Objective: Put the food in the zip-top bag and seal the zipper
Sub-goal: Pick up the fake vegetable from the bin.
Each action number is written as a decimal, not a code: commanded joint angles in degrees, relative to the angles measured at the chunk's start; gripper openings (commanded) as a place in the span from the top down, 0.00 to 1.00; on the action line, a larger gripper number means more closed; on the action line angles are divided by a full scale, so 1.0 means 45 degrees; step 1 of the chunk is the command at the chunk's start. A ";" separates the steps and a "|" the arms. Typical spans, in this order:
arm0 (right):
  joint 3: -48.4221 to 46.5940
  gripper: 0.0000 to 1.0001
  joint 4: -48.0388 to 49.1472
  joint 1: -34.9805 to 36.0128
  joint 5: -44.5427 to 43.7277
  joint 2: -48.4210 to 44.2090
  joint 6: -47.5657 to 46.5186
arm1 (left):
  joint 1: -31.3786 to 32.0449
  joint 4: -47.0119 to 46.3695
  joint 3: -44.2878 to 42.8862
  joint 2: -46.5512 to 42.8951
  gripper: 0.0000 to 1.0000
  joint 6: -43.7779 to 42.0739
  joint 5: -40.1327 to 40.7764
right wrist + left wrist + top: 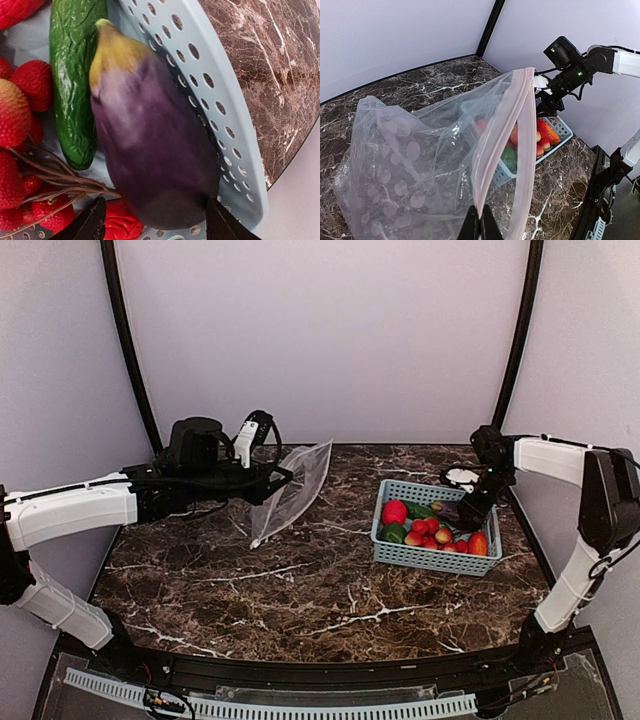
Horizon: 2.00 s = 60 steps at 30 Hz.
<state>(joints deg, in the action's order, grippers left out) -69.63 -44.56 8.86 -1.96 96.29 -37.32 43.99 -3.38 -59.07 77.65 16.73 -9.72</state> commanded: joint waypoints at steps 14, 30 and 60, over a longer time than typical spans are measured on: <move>0.0732 0.02 0.2079 0.0037 -0.0259 0.0743 0.0173 | 0.0029 -0.0339 0.0237 -0.0327 0.99 0.0227 -0.0627; 0.0840 0.39 0.1869 0.0037 -0.0072 -0.1449 0.1186 | 0.0015 -0.0325 0.0255 -0.0369 0.99 0.0193 -0.0531; -0.3309 0.43 0.3009 0.4773 1.3270 -0.3699 0.5628 | 0.0946 -0.3955 0.0142 0.1112 0.99 0.3699 0.3362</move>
<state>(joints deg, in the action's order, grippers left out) -84.42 -40.16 28.88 50.46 78.98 -19.22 45.39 -16.71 -56.03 80.71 29.02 0.47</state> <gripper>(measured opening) 0.708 0.009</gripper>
